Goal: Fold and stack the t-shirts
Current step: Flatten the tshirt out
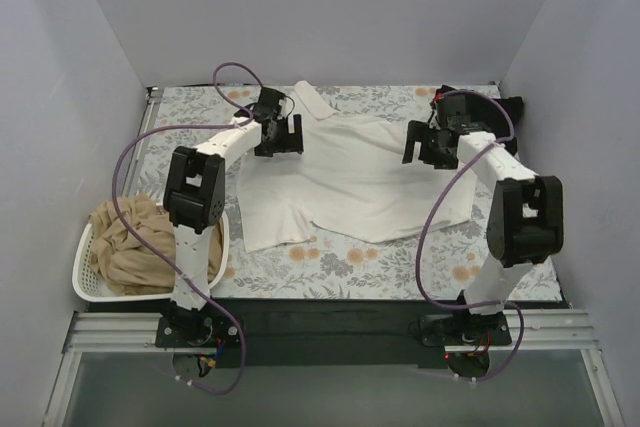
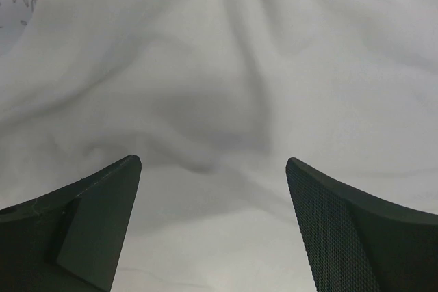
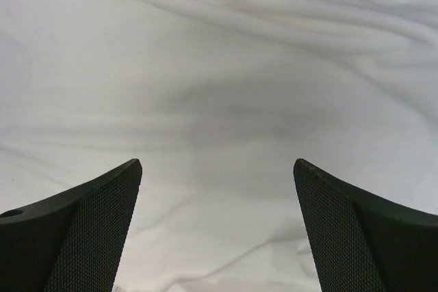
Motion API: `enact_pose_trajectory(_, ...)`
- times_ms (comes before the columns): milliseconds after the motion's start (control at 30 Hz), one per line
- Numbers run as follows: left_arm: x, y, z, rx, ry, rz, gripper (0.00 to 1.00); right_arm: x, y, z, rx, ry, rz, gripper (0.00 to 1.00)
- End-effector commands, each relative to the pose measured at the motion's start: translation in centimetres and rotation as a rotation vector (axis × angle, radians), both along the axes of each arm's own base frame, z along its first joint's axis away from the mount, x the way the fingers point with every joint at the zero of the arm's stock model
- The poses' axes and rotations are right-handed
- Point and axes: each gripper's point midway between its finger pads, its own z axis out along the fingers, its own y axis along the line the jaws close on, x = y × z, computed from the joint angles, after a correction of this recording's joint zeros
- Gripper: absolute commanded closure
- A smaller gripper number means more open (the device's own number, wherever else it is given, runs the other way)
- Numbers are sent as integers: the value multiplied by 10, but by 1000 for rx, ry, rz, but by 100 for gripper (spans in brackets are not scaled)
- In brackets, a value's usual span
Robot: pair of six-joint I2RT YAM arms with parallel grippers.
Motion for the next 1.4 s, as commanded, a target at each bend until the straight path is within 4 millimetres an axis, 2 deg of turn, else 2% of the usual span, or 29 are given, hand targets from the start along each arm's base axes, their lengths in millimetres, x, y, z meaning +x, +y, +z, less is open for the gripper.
enact_pose_trajectory(0, -2, -1, 99, -81, -182, -22, 13, -21, -15, 55, -45, -128, -11, 2)
enact_pose_trajectory(33, -6, 0, 106, -85, -194, -24, 13, -30, -20, 55, -60, -117, -35, 2)
enact_pose_trajectory(67, -11, 1, 110, -90, -197, -25, 12, -50, -27, 43, -82, -59, -60, 2)
enact_pose_trajectory(133, -25, 4, 118, -100, -203, -31, 12, -70, -36, 44, -79, -38, -121, 2)
enact_pose_trajectory(167, -30, 6, 119, -101, -203, -29, 12, -89, -39, 27, -71, 17, -132, 2)
enact_pose_trajectory(200, -37, 8, 132, -114, -227, -26, 12, -97, -41, 31, -45, 5, -153, 3)
enact_pose_trajectory(233, -49, 11, 119, -113, -205, -29, 12, -105, -43, 26, -36, 18, -172, 4)
enact_pose_trajectory(300, -59, 14, 120, -127, -219, -23, 12, -123, -49, 16, -28, 41, -219, 4)
enact_pose_trajectory(333, -71, 18, 117, -129, -215, -21, 12, -129, -52, 13, -24, 53, -233, 4)
enact_pose_trajectory(433, -87, 24, 114, -132, -230, -14, 12, -143, -57, 5, 21, 82, -290, 5)
enact_pose_trajectory(500, -91, 27, 114, -131, -243, -12, 12, -151, -57, 1, 46, 97, -318, 6)
enact_pose_trajectory(533, -93, 29, 112, -125, -246, -8, 12, -155, -63, -7, 58, 112, -354, 7)
enact_pose_trajectory(633, -99, 33, 109, -116, -257, -10, 12, -155, -67, -10, 59, 105, -383, 15)
enact_pose_trajectory(733, -102, 36, 105, -106, -264, -12, 12, -148, -71, -8, 64, 80, -414, 28)
enact_pose_trajectory(867, -105, 37, 96, -96, -250, -12, 12, -144, -68, -11, 88, 86, -424, 37)
enact_pose_trajectory(1367, -109, 39, 87, -87, -237, -16, 12, -139, -66, -36, 119, 107, -471, 48)
